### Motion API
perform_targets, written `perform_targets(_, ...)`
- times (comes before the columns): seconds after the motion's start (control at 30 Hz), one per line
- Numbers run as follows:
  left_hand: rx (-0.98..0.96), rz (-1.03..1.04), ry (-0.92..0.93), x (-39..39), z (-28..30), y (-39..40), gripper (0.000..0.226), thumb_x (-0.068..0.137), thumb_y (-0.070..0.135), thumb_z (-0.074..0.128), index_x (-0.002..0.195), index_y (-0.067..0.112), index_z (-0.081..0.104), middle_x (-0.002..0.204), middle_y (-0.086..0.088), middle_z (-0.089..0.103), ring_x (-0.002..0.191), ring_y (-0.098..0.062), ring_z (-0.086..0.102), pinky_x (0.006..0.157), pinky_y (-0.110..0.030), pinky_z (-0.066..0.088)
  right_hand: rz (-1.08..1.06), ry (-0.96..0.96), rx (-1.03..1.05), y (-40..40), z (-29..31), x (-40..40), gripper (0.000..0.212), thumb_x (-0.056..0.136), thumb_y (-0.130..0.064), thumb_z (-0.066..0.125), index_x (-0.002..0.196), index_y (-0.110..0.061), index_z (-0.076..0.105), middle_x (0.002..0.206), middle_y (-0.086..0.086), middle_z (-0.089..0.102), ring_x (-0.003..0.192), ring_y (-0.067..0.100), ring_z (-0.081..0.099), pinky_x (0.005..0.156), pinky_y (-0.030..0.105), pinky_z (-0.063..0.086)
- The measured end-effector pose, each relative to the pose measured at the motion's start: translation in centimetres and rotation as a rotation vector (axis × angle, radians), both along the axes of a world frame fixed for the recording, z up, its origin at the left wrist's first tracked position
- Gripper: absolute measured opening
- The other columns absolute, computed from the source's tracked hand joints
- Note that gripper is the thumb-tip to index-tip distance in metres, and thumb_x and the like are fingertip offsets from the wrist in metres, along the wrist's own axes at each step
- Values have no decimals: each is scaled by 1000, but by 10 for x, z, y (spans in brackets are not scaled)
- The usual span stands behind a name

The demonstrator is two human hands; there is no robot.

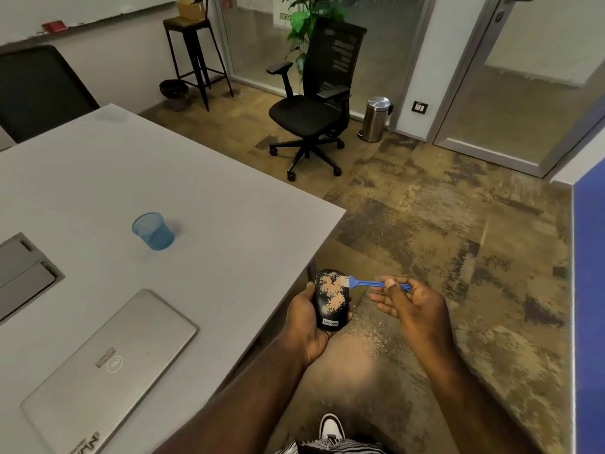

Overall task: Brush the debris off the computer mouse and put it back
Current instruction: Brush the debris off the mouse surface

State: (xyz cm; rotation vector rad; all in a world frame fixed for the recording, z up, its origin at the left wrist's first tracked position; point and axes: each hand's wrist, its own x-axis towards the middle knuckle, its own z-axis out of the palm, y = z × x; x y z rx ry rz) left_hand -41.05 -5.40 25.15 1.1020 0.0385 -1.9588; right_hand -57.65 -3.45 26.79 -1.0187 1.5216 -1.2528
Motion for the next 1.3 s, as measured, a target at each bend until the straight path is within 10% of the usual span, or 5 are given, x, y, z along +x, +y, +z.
perform_targets(1.3, 49, -67, -44, -58, -1, -17, 50, 102, 40, 30, 109, 3, 62, 87, -18, 70, 70, -29, 64, 55, -34, 58, -17, 31, -84, 5, 14, -74, 24, 92, 0, 63, 80, -18, 73, 78, -1, 78, 72, 18, 77, 62, 22, 60)
